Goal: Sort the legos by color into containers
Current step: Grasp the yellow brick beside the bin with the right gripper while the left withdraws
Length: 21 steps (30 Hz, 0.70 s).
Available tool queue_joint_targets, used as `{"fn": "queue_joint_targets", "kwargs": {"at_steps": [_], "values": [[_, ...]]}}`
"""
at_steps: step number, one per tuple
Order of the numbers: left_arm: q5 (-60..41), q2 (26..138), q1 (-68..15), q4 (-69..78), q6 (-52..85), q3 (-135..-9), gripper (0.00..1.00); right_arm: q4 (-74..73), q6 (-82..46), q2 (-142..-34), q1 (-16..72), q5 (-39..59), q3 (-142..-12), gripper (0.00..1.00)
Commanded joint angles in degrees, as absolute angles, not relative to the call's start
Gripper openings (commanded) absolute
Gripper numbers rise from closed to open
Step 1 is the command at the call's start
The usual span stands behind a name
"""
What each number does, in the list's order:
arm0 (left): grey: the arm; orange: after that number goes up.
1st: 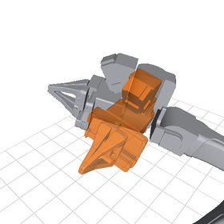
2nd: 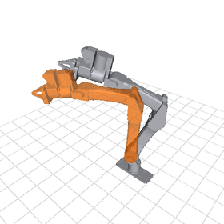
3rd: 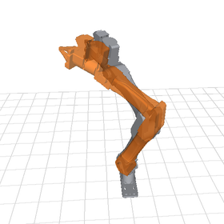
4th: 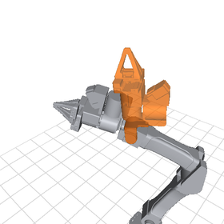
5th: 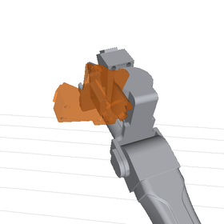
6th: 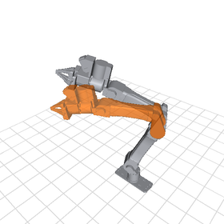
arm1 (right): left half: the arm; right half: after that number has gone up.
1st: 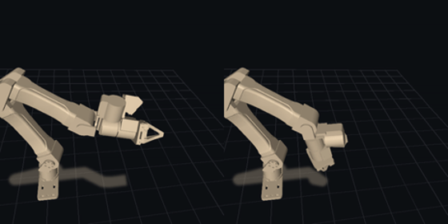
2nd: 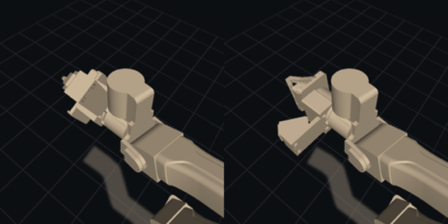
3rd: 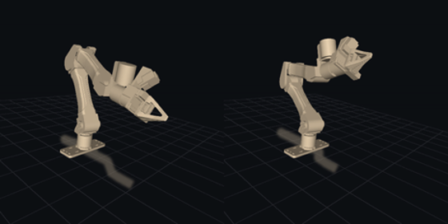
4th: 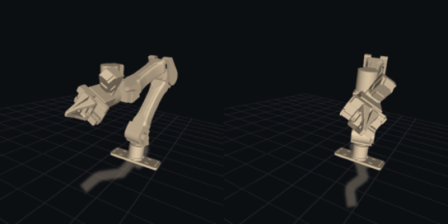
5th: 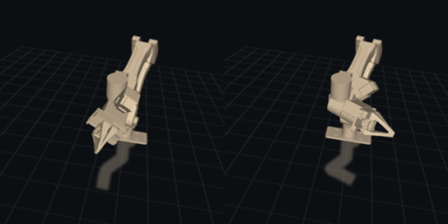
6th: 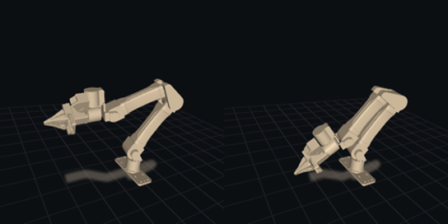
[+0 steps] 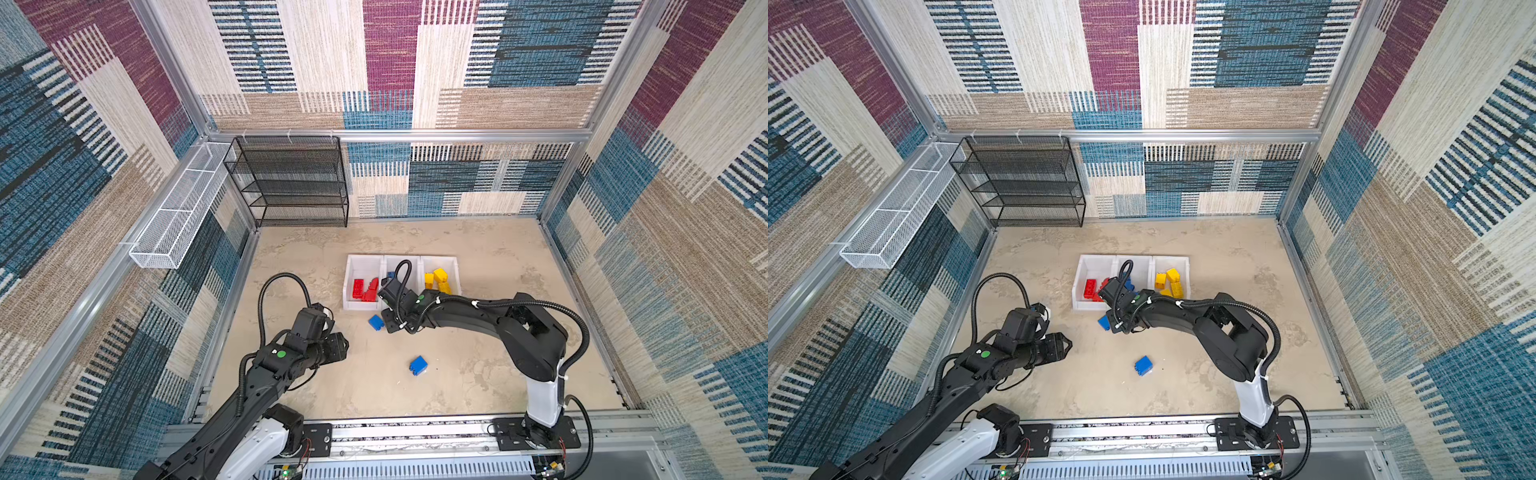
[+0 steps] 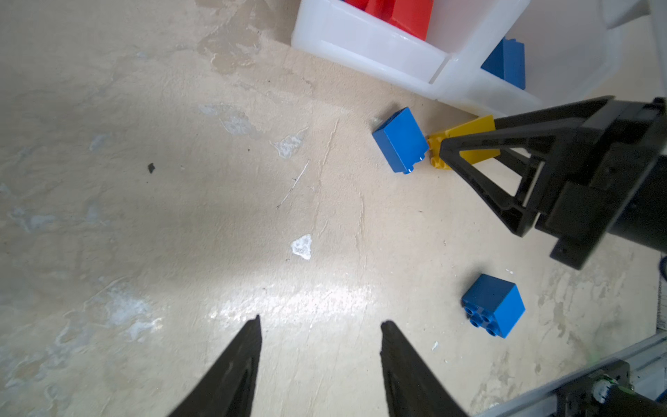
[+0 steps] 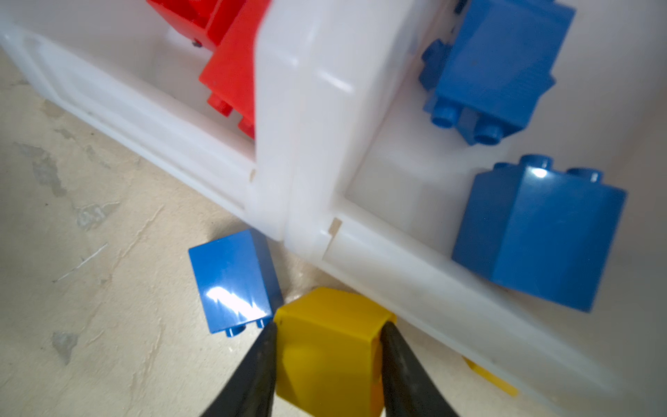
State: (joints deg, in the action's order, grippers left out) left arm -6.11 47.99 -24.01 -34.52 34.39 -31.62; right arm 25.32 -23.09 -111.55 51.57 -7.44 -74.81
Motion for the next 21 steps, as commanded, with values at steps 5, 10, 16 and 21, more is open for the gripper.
{"fn": "queue_joint_targets", "kwargs": {"at_steps": [5,10,16,21], "values": [[-5.9,47.9,-23.9,-34.6,35.6,-31.0,0.56,24.9,-24.2,-107.0,51.9,-7.0,-71.4,0.42],[-6.1,48.1,-24.0,-34.3,35.8,-30.9,0.56,26.0,-24.9,-100.6,51.9,-7.6,-68.9,0.41],[-6.5,48.8,-24.0,-33.8,36.0,-30.5,0.57,29.1,-22.6,-92.7,48.5,-11.5,-68.8,0.42],[-6.9,48.8,-24.1,-33.6,36.1,-30.5,0.57,27.3,-19.7,-89.9,39.2,-10.4,-67.4,0.43]]}}
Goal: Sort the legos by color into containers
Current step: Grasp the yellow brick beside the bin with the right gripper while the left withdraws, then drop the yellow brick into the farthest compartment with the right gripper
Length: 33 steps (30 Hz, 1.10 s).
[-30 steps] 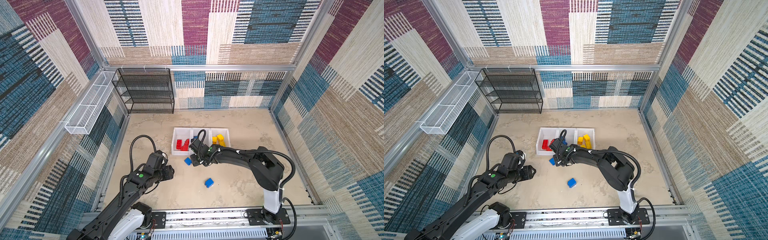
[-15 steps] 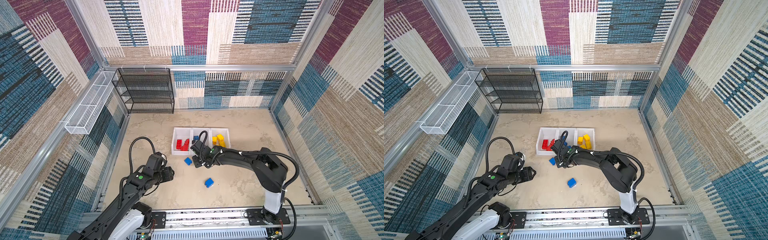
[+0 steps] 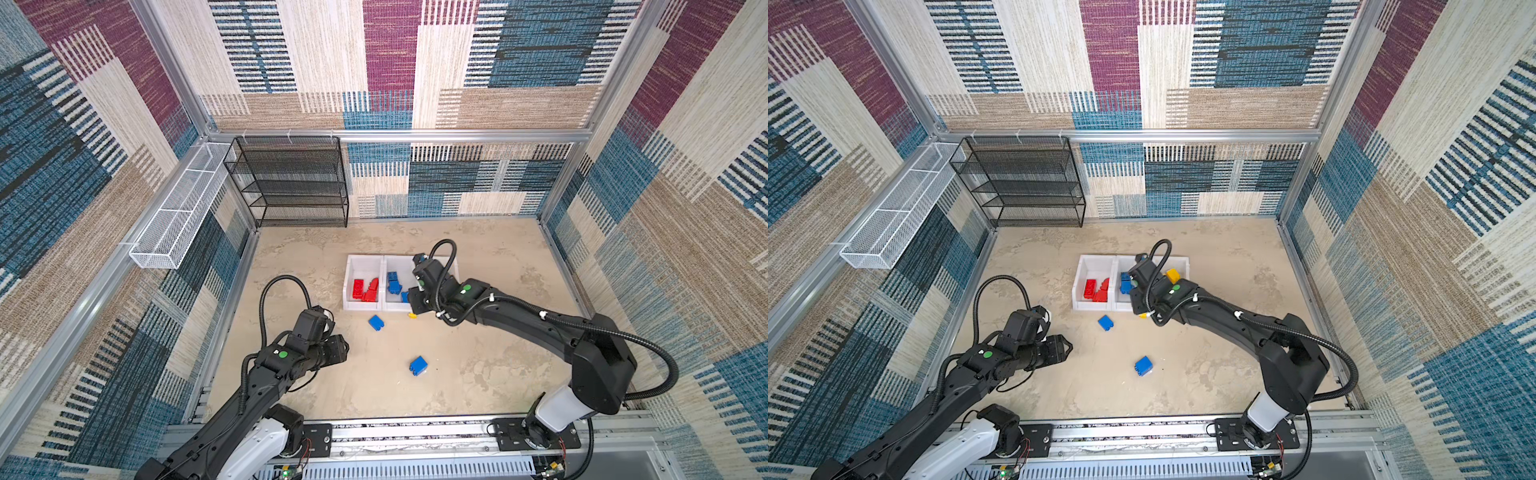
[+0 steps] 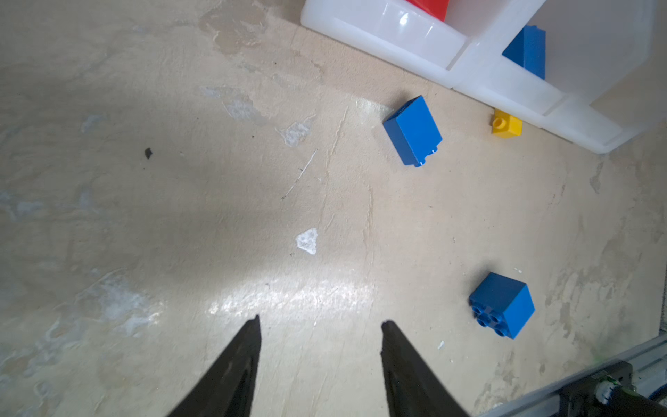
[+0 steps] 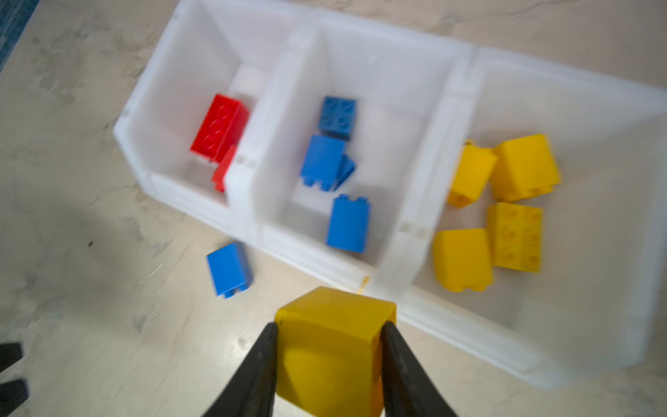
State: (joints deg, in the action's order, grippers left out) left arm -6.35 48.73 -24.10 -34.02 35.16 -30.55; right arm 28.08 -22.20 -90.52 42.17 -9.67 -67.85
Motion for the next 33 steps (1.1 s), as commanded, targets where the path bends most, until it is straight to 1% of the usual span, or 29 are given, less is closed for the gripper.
{"fn": "queue_joint_targets", "kwargs": {"at_steps": [1,8,9,12,16,22,28,33], "values": [[-6.9,48.7,-24.1,-33.6,36.1,-30.4,0.57,26.7,-19.0,-90.3,37.8,-10.0,-67.5,0.43],[-7.0,48.4,-24.5,-33.6,36.7,-30.2,0.57,24.1,-16.3,-97.9,31.7,-6.8,-71.0,0.44],[-7.0,48.3,-24.6,-33.5,36.8,-30.1,0.57,24.1,-16.2,-98.9,31.5,-6.6,-71.7,0.46],[-7.0,47.9,-24.6,-33.6,36.9,-30.0,0.57,24.0,-16.2,-100.5,31.2,-6.3,-72.9,0.58],[-6.9,48.2,-24.7,-33.6,37.0,-30.0,0.57,24.0,-16.3,-100.2,31.2,-6.3,-73.0,0.66],[-7.6,50.4,-24.9,-32.4,36.0,-30.8,0.57,23.9,-17.4,-96.7,31.1,-6.0,-70.2,0.69],[-8.2,53.8,-25.6,-30.4,35.1,-32.1,0.57,23.8,-19.2,-90.0,31.1,-5.4,-62.6,0.69],[-7.7,59.2,-26.9,-28.4,33.5,-34.6,0.58,24.3,-21.5,-82.9,31.2,-5.4,-55.5,0.69]]}}
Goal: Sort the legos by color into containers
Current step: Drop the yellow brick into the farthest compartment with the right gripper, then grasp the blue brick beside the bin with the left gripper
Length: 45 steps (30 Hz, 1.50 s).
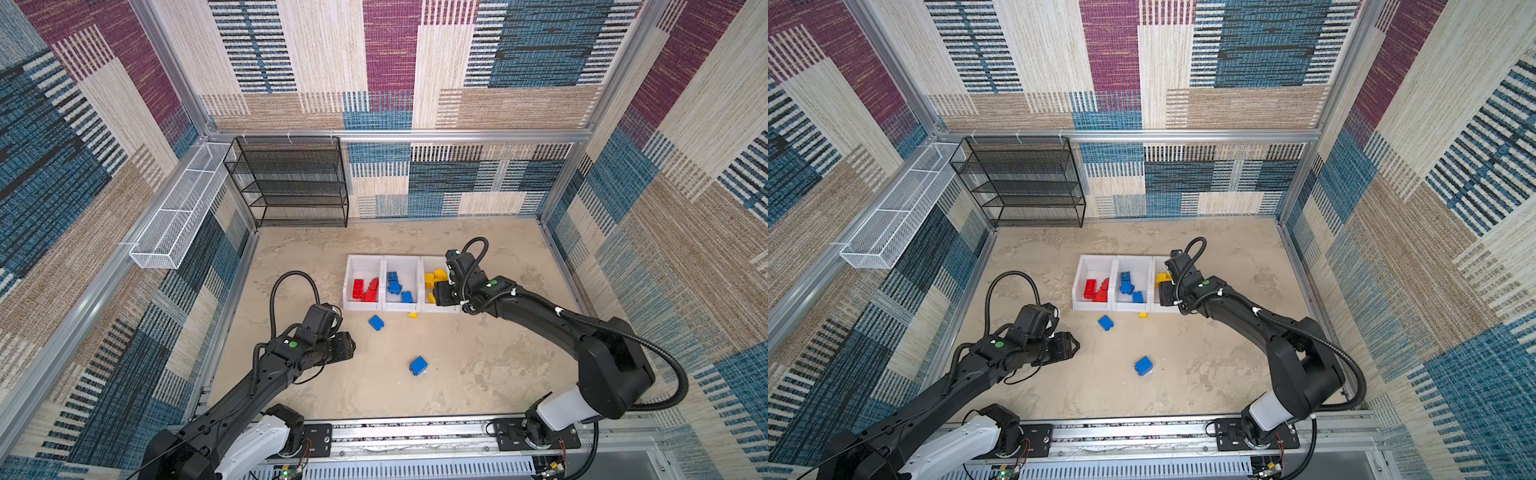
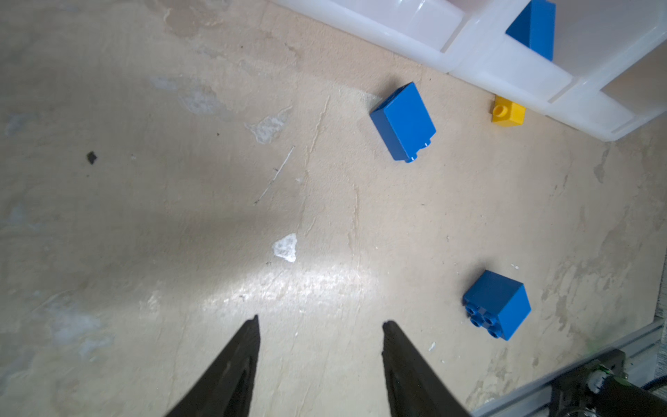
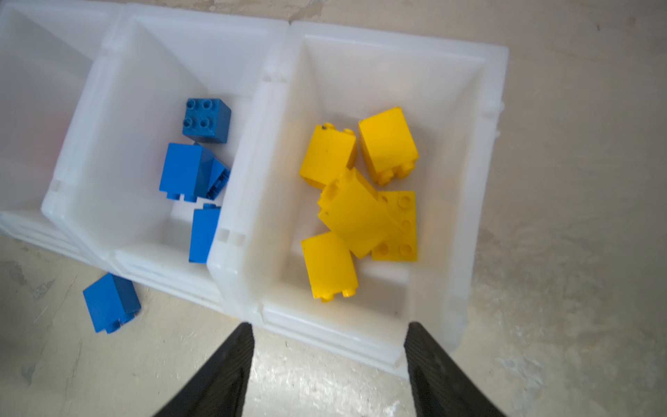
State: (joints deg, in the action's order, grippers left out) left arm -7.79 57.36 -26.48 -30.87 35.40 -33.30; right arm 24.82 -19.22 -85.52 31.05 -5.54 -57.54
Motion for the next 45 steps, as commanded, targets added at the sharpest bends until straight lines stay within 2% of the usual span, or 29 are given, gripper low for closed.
{"fn": "queue_joint_targets", "kwargs": {"at_steps": [1,10,18,22,33,45], "values": [[-7.7,60.8,-27.2,-27.9,33.2,-35.4,0.58,24.5,-22.0,-81.6,31.1,-5.5,-54.4,0.70],[-4.8,76.9,-31.6,-23.2,34.2,-44.2,0.60,25.8,-25.6,-74.1,31.1,-5.7,-49.5,0.70],[-1.0,86.9,-32.8,-16.6,46.4,-48.4,0.61,27.4,-25.7,-72.7,31.1,-5.7,-49.7,0.70],[-0.3,91.5,-33.4,-16.2,48.1,-52.0,0.61,27.6,-25.5,-71.7,31.2,-5.4,-49.2,0.70],[6.4,95.4,-35.0,-20.6,52.8,-55.9,0.62,27.6,-24.6,-69.5,31.1,-4.8,-47.1,0.70],[7.7,100.4,-37.4,-23.8,51.8,-60.4,0.61,26.4,-23.1,-69.6,31.1,-3.7,-45.7,0.70]]}}
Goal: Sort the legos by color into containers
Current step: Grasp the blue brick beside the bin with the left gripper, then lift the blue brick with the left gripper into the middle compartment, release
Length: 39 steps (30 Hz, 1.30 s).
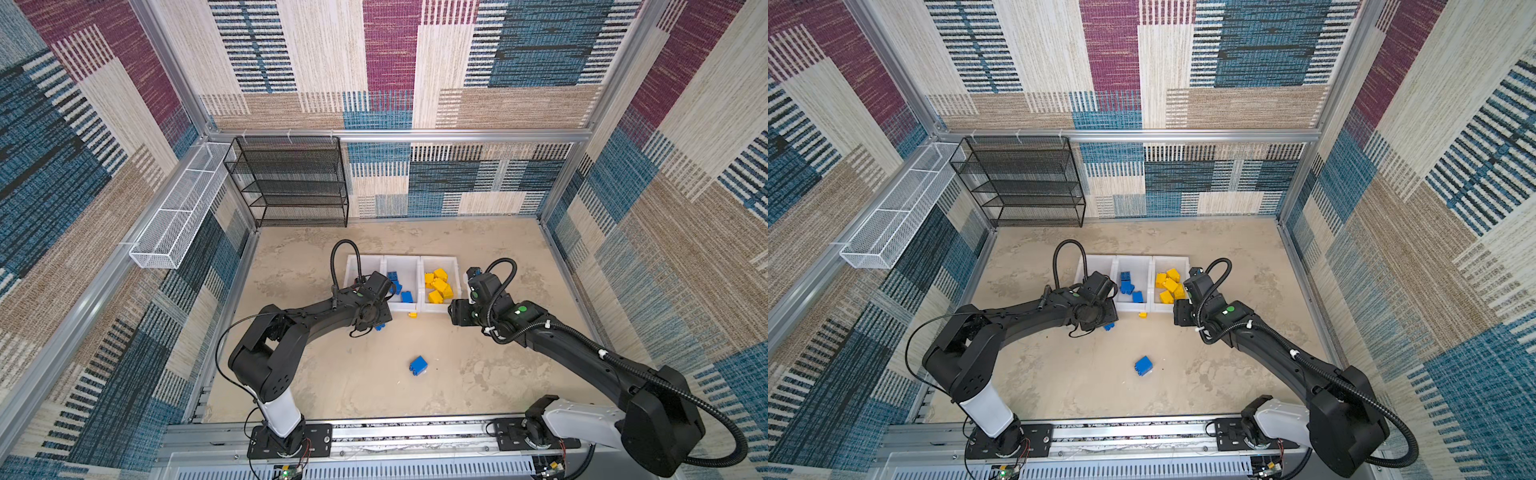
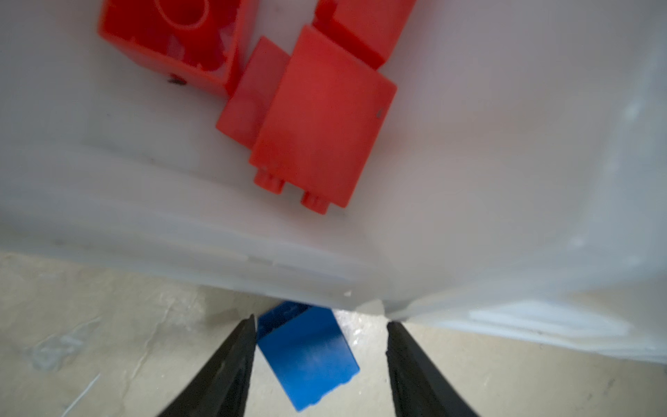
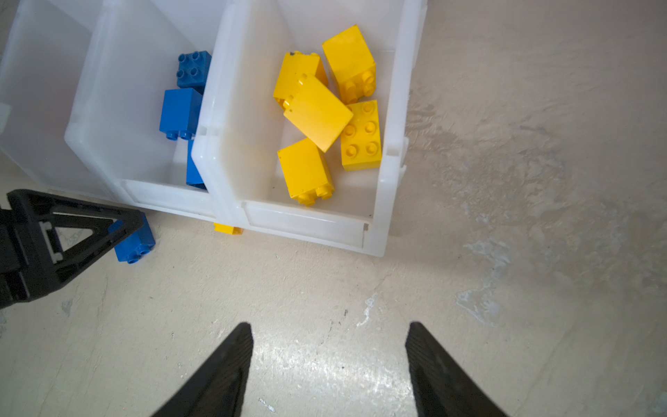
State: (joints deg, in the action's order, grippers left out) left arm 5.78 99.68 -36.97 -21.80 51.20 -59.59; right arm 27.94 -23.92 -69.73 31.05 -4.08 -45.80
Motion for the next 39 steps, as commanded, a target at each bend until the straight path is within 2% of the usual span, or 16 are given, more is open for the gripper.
{"fn": "queue_joint_targets", "kwargs": {"at_steps": [1,15,31,39], "values": [[7.9,100.8,-37.6,-24.1,51.9,-60.6,0.60,26.3,-23.0,-69.5,31.1,-3.7,-45.5,0.70],[9.9,101.7,-39.3,-26.3,50.2,-60.3,0.45,25.9,-22.8,-68.2,31.1,-3.6,-43.8,0.70],[10.6,95.3,-39.5,-26.4,47.3,-56.7,0.34,26.3,-23.2,-67.7,31.1,-3.8,-43.7,0.69],[11.2,92.6,-39.6,-28.4,42.9,-60.1,0.31,26.3,-23.5,-67.5,31.1,-4.0,-43.7,0.69]]}}
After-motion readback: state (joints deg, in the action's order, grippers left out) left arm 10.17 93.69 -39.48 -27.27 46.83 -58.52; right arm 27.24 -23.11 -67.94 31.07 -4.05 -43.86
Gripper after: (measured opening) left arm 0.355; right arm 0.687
